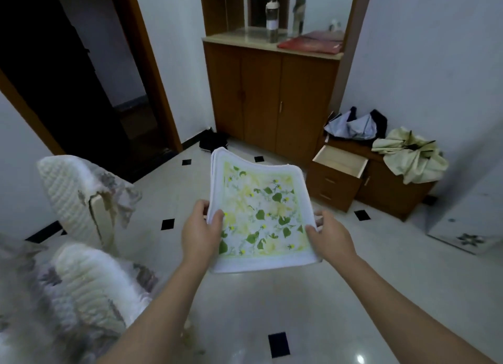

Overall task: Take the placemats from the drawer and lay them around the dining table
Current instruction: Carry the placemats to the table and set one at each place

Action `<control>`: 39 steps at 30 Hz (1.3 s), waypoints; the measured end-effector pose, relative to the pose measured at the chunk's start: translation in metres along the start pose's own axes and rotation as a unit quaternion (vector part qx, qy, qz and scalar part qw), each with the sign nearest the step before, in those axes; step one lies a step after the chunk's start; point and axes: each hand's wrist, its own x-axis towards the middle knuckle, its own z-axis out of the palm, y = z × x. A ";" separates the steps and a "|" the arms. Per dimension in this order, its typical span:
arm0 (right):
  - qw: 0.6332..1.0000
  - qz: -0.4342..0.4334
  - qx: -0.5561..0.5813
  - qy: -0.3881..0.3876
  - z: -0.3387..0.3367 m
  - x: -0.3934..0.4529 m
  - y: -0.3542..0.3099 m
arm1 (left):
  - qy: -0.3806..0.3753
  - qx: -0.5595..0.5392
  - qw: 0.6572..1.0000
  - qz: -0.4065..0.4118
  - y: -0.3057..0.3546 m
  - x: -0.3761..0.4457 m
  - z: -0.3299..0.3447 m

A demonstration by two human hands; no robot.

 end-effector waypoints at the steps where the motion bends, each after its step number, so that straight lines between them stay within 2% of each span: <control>1: 1.000 0.000 -0.002 -0.016 0.003 0.011 0.000 | 0.003 0.001 1.000 0.004 0.002 0.012 0.006; 5: 0.996 -0.062 -0.040 -0.052 0.021 0.064 -0.005 | -0.007 0.031 0.999 0.028 0.008 0.060 0.038; 10: 0.973 -0.190 -0.123 -0.051 0.030 0.142 -0.035 | -0.020 0.174 0.983 0.050 0.007 0.116 0.078; 13: 0.950 -0.262 -0.154 -0.075 0.036 0.193 -0.062 | -0.002 0.240 0.970 0.048 0.015 0.154 0.091; 19: 0.909 -0.379 -0.142 -0.096 0.048 0.263 -0.146 | 0.047 0.330 0.942 0.048 0.020 0.212 0.073; 23: 0.879 -0.443 -0.143 -0.101 0.067 0.289 -0.208 | 0.049 0.382 0.922 0.029 0.013 0.246 0.048; 31: 0.845 -0.497 -0.164 -0.112 0.130 0.341 -0.306 | 0.005 0.447 0.893 -0.041 -0.037 0.339 0.006; 39: 0.863 -0.461 -0.187 -0.092 0.171 0.403 -0.394 | 0.018 0.397 0.916 -0.059 -0.086 0.460 -0.026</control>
